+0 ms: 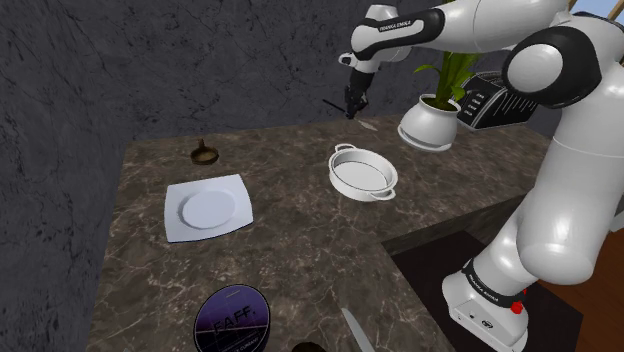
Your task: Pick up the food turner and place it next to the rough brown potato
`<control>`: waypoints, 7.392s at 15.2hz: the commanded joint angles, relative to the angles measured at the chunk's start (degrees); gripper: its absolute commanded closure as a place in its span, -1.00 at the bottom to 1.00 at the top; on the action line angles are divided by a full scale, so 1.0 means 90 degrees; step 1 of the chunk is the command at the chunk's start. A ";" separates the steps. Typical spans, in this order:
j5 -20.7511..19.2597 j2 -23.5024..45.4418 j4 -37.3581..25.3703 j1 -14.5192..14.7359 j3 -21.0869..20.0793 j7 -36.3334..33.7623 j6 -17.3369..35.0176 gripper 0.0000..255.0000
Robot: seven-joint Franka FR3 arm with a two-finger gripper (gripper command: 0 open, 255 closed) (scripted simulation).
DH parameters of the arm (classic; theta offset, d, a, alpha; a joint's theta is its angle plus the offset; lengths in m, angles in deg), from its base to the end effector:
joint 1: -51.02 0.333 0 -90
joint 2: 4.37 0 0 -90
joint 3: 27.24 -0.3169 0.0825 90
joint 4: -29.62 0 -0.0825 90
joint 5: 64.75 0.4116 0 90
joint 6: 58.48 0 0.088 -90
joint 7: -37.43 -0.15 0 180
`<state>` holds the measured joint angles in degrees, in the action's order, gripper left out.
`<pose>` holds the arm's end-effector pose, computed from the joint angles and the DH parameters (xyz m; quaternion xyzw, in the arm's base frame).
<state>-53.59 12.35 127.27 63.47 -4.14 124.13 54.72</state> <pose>0.6586 -0.0876 0.3803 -0.8057 -0.5914 -0.0267 0.0197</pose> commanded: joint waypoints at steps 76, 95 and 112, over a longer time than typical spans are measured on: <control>-0.1394 -0.1846 0.1703 0.3736 -0.7545 -1.1732 0.0383 1.00; -0.2742 -0.0353 0.1708 0.4308 -0.7567 -1.2984 0.1366 1.00; -0.3126 0.0018 0.1952 0.4448 -0.7405 -1.3248 0.1863 -1.00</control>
<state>-81.72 12.51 144.84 103.50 -70.79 4.90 71.49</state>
